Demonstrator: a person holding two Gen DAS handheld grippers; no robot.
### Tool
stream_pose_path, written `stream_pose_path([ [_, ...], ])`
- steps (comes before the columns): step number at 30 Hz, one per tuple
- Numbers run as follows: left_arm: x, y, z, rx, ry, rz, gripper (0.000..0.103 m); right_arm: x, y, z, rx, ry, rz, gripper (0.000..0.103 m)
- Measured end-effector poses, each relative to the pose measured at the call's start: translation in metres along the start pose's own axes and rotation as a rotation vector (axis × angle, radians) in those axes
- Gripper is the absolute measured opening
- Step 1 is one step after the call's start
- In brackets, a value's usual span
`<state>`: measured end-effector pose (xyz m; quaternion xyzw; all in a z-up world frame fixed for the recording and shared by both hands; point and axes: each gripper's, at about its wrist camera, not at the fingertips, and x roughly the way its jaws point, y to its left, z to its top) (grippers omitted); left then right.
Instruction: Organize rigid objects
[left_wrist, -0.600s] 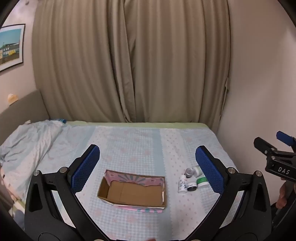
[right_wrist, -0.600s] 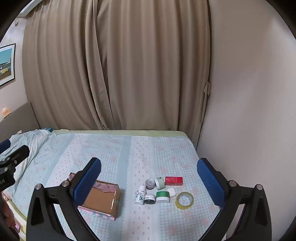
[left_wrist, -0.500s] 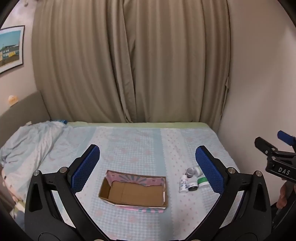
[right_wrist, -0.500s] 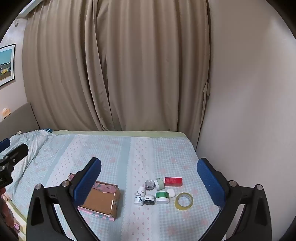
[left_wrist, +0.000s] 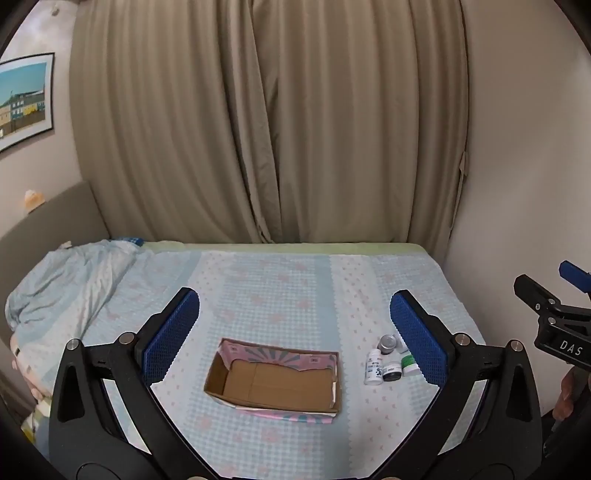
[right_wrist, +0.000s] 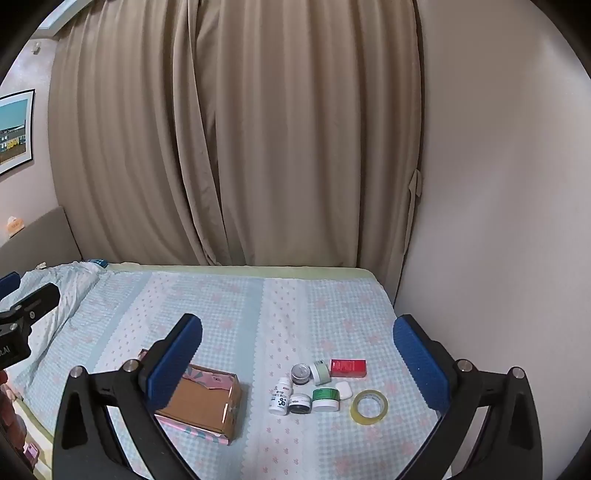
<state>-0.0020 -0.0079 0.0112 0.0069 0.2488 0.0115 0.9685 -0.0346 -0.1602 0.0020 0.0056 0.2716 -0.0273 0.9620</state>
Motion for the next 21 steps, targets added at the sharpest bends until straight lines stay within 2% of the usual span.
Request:
stream_pose_path([
  [6,0.002,0.0,-0.001,-0.005,-0.009,0.019,0.103,0.003,0.001,-0.002,-0.006,-0.005,0.01,0.103],
  [21,0.003,-0.002,-0.003,0.001,0.0,0.005,0.103,0.002,0.001,-0.007,-0.008,-0.006,0.008,0.103],
])
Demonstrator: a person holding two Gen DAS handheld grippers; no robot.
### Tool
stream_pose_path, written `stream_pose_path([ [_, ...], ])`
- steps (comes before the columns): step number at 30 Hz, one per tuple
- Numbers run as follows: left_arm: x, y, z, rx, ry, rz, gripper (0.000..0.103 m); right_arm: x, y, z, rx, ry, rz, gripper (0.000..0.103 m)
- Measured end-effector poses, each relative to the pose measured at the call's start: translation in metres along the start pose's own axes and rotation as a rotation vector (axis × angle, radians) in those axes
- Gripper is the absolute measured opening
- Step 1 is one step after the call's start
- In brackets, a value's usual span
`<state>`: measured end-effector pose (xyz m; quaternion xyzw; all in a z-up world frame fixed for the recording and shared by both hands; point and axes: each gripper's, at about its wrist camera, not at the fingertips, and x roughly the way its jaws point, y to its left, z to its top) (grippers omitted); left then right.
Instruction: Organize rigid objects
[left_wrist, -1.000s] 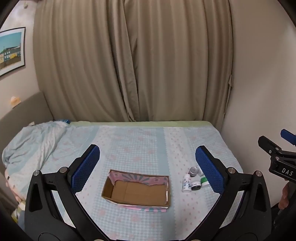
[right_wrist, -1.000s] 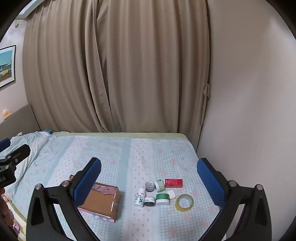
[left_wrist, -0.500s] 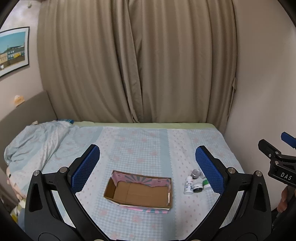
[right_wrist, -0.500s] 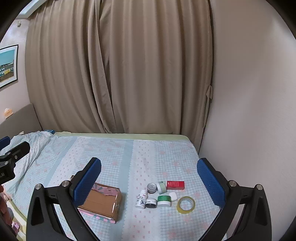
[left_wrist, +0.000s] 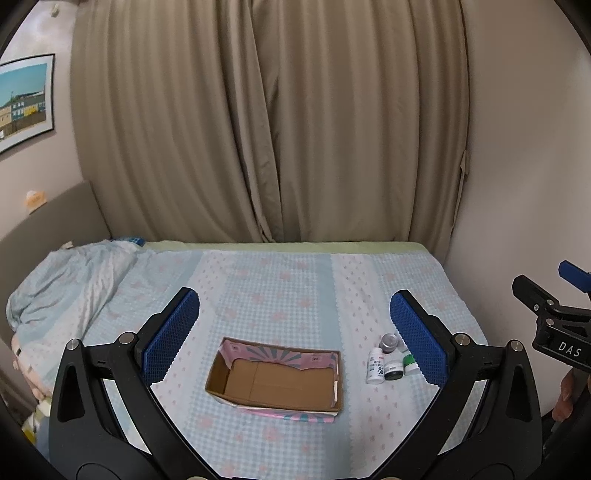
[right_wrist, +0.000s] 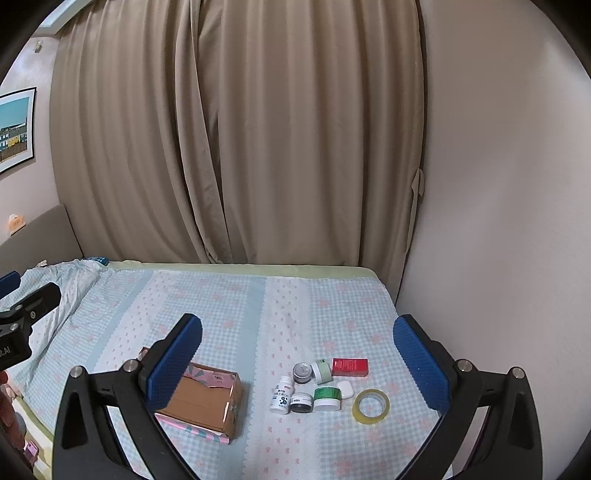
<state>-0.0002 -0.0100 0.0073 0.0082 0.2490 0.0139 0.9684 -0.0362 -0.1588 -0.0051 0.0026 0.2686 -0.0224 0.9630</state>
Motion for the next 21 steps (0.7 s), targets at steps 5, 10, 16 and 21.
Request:
stream_pose_path([
  [5,-0.0018,0.0022,0.0021,0.002,-0.011,-0.009,0.103,-0.0039,0.001,0.0003,0.003,-0.001,0.0,0.103],
  [10,-0.0033,0.0054,0.0029,-0.004,-0.023,-0.021,0.103,-0.0038,0.0006,-0.0006,0.005,0.0,0.0,0.103],
  [16,-0.004,0.0052,0.0029,0.006,-0.041,-0.025,0.103,-0.0055,0.0003,0.0003,0.018,0.007,-0.004,0.103],
  [21,-0.0039,0.0074,0.002,-0.004,-0.055,-0.036,0.103,-0.0069,-0.0003,0.0011,0.022,0.003,-0.016,0.103],
])
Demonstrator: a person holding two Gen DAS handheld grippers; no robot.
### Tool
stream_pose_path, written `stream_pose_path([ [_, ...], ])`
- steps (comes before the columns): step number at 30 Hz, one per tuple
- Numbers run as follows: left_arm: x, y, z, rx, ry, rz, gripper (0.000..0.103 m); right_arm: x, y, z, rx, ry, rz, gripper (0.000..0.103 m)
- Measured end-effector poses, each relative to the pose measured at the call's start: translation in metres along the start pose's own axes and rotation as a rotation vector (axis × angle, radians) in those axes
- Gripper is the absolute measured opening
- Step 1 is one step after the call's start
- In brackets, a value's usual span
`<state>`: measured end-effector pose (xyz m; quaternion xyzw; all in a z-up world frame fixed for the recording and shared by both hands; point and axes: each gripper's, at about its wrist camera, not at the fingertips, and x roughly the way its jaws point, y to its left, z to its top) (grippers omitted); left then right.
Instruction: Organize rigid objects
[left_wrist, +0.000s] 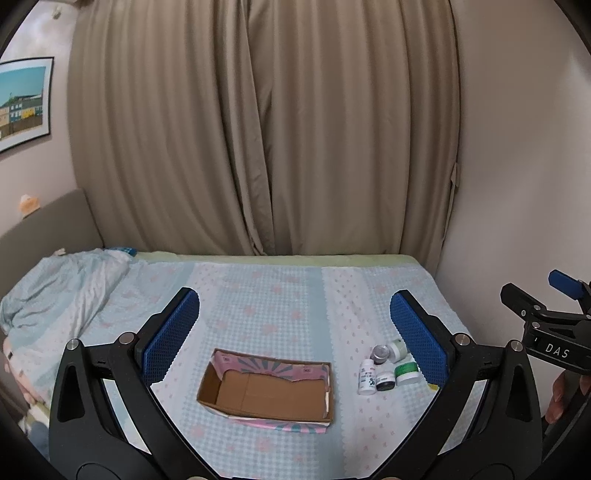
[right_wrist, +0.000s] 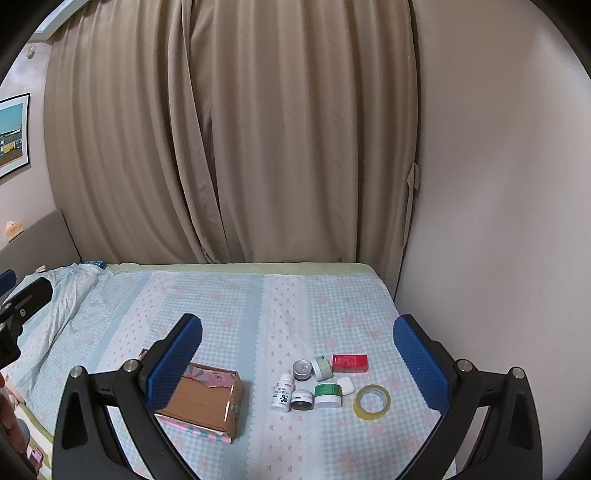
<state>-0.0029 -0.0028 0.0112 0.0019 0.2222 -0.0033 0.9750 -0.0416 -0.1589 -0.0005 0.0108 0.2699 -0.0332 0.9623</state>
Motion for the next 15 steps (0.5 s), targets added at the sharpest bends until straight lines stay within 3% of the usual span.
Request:
stream_pose_path([
  [15,0.0052,-0.0025,-0.0047,-0.003,0.019,0.003,0.103,-0.0008,0.0042,0.0016,-0.022,-0.039,-0.016,0.103],
])
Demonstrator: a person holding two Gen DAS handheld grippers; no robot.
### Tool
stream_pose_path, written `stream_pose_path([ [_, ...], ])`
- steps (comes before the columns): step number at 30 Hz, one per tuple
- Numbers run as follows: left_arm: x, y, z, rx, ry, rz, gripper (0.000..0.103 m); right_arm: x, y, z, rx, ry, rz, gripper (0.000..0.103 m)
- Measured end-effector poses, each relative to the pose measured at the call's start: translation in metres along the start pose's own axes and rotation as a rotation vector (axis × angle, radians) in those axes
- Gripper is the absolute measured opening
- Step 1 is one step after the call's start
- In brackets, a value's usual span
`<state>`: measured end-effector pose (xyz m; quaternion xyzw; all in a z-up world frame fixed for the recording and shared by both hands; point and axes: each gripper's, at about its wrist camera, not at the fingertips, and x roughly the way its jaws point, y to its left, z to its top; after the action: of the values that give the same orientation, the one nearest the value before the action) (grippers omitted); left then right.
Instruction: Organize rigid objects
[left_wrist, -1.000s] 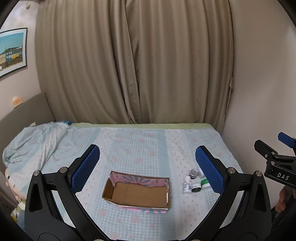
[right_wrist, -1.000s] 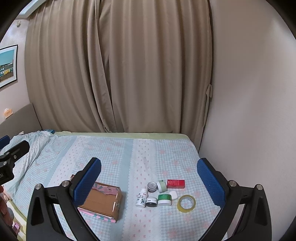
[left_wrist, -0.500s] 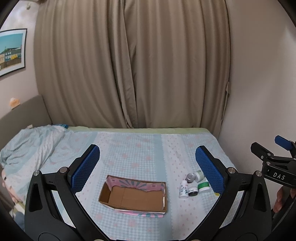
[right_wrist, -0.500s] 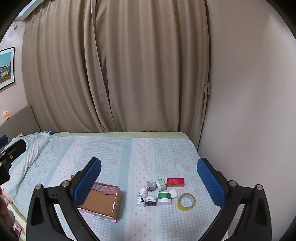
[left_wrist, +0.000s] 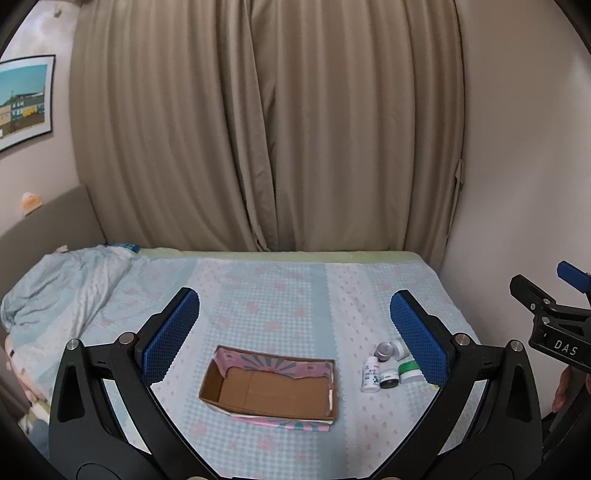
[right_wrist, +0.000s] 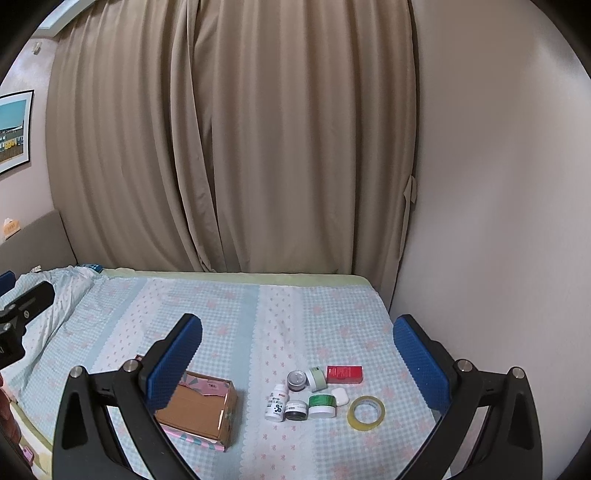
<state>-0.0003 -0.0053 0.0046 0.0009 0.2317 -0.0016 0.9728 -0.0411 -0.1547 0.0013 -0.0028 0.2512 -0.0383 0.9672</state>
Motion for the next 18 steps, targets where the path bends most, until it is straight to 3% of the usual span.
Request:
stream_pose_path([
  [9,0.007,0.003,0.0,-0.011,0.027,-0.021,0.103,0.002,-0.007,0.001,0.055,0.018,0.042,0.103],
  [18,0.015,0.003,0.0,-0.013,0.044,-0.027,0.103,0.007,-0.01,0.001,0.051,0.02,0.026,0.103],
])
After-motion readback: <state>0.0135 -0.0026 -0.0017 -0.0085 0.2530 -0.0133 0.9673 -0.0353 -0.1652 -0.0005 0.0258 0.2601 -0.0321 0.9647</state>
